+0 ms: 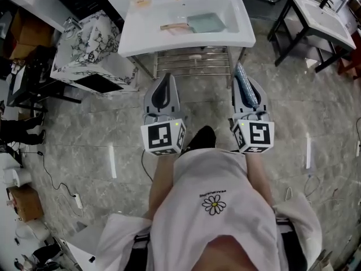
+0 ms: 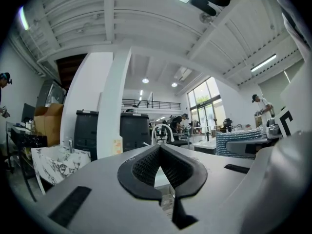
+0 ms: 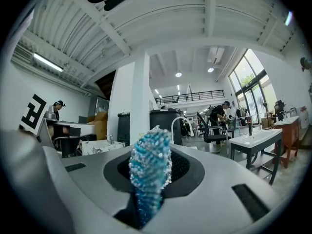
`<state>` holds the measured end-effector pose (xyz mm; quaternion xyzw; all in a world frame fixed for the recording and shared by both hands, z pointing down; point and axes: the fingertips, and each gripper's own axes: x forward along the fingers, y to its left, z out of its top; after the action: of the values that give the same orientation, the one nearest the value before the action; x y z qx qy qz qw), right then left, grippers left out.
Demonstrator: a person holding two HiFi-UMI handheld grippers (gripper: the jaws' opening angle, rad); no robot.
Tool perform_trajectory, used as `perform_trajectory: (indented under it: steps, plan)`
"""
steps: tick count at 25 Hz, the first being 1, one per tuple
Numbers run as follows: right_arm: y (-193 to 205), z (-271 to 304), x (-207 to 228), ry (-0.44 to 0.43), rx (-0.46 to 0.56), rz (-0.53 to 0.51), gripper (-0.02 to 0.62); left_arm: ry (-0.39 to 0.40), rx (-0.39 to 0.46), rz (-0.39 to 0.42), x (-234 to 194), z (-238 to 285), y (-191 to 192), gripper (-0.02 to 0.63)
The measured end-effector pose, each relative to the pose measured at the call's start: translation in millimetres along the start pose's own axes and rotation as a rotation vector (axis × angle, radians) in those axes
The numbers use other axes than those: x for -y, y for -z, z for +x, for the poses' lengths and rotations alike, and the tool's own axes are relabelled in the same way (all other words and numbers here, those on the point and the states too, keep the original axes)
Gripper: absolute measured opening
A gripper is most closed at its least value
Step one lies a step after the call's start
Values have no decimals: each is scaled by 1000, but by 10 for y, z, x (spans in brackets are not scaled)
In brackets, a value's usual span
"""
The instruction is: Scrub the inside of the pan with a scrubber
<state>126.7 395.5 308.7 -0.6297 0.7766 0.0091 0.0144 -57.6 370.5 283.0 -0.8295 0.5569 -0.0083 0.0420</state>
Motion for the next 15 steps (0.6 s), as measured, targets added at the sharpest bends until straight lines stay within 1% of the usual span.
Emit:
perform_trajectory:
  steps: [4, 8, 11, 15]
  plan:
    - [115, 121, 11, -1, -36, 13, 74, -22, -23, -16, -132, 100, 113, 15]
    - [193, 357, 69, -2, -45, 19, 74, -30, -30, -15, -263, 338, 205, 15]
    - [210, 619, 139, 11, -41, 9, 74, -29, -16, -11, -427, 649, 232, 15]
    - [189, 998, 335, 46, -38, -20, 74, -19, 2, -31, -591, 1146, 245, 15]
